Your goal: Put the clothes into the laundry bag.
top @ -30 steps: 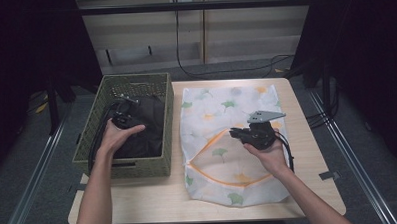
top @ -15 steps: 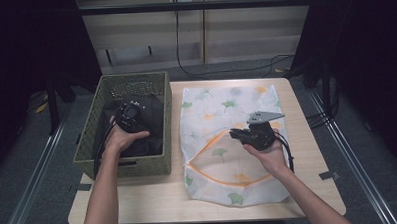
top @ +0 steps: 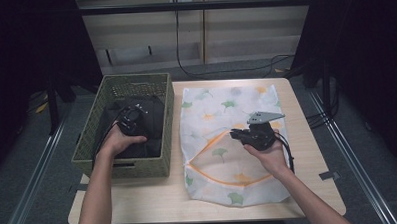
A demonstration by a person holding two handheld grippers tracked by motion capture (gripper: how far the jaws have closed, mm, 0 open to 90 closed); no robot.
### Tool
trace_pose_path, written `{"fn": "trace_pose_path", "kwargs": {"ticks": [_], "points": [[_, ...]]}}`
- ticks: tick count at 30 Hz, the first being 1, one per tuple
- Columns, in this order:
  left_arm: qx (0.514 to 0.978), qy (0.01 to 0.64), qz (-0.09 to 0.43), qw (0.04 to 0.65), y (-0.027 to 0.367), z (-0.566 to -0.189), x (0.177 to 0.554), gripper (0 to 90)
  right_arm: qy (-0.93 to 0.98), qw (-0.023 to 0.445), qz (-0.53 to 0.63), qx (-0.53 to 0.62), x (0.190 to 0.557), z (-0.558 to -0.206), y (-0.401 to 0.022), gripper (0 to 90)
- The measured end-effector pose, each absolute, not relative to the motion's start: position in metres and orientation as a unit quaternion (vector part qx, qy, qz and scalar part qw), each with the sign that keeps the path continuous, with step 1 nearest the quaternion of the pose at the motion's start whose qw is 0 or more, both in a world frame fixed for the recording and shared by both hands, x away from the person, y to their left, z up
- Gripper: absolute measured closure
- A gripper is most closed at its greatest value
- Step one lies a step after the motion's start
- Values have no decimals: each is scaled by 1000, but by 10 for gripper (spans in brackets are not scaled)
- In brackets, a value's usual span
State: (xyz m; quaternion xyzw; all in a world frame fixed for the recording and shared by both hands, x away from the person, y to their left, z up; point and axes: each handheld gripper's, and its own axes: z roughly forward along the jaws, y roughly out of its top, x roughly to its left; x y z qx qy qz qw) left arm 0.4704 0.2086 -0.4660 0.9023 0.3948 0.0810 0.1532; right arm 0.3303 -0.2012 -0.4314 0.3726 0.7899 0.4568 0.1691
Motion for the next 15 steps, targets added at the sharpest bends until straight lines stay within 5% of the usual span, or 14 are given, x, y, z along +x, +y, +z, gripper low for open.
{"fn": "trace_pose_path", "kwargs": {"ticks": [5, 15], "points": [[903, 394, 90, 146, 206, -463, 469, 584, 791, 170, 455, 373, 330, -432, -200, 862], [883, 430, 85, 169, 214, -448, 470, 714, 787, 172, 459, 375, 331, -430, -202, 874]]}}
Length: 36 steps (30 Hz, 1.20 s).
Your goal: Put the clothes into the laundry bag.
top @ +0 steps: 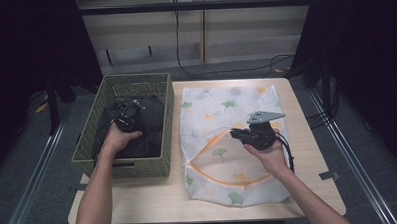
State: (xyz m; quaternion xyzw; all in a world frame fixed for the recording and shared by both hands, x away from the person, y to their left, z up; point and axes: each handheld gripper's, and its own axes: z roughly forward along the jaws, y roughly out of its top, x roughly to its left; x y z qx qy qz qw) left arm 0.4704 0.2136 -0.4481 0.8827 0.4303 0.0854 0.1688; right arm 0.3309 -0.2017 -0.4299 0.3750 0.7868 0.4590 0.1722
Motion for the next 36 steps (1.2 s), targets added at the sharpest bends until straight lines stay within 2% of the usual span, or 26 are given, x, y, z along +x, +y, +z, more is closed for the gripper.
{"fn": "trace_pose_path", "kwargs": {"ticks": [7, 24, 36], "points": [[863, 434, 114, 233, 229, -426, 462, 723, 786, 167, 460, 378, 332, -431, -202, 899], [778, 443, 175, 410, 261, -375, 437, 727, 782, 171, 465, 377, 332, -430, -203, 899], [746, 431, 207, 463, 279, -345, 424, 729, 781, 166, 469, 377, 332, -430, -204, 900]]}}
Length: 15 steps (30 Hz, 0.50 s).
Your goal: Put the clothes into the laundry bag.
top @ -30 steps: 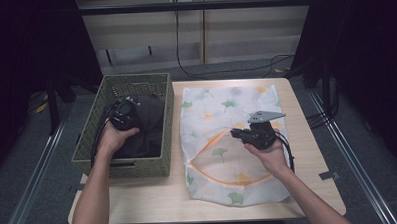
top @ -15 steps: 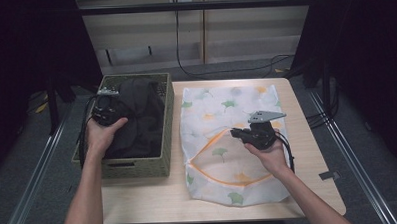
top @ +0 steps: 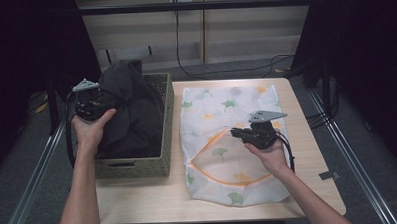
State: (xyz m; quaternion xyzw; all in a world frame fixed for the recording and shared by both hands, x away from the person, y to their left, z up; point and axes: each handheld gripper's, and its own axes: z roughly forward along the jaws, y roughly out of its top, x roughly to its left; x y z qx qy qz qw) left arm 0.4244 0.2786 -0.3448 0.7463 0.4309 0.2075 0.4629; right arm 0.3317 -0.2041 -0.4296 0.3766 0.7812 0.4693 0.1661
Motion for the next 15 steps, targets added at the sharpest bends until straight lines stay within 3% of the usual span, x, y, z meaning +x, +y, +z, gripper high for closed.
{"fn": "trace_pose_path", "kwargs": {"ticks": [15], "points": [[715, 395, 235, 527, 286, -305, 406, 728, 781, 163, 472, 374, 332, -429, -204, 900]]}}
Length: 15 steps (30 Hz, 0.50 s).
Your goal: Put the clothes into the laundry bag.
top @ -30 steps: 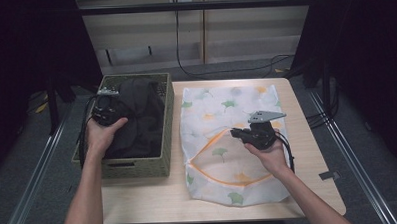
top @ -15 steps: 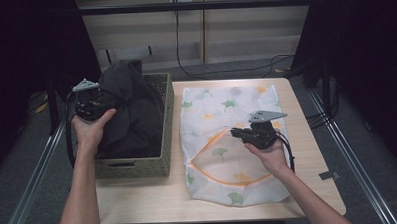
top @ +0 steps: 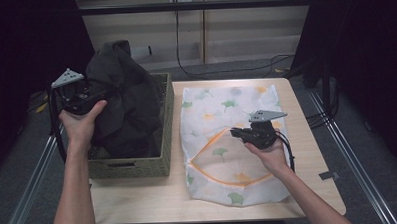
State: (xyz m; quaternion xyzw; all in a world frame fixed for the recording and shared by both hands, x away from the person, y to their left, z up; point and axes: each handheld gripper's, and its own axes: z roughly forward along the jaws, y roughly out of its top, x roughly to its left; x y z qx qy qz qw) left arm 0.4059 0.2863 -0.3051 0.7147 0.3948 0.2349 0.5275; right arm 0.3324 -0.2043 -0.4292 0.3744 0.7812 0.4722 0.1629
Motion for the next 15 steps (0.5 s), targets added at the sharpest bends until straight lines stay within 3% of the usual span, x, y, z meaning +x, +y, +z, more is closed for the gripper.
{"fn": "trace_pose_path", "kwargs": {"ticks": [15], "points": [[699, 349, 262, 566, 281, -257, 387, 728, 781, 162, 474, 373, 333, -429, -205, 900]]}}
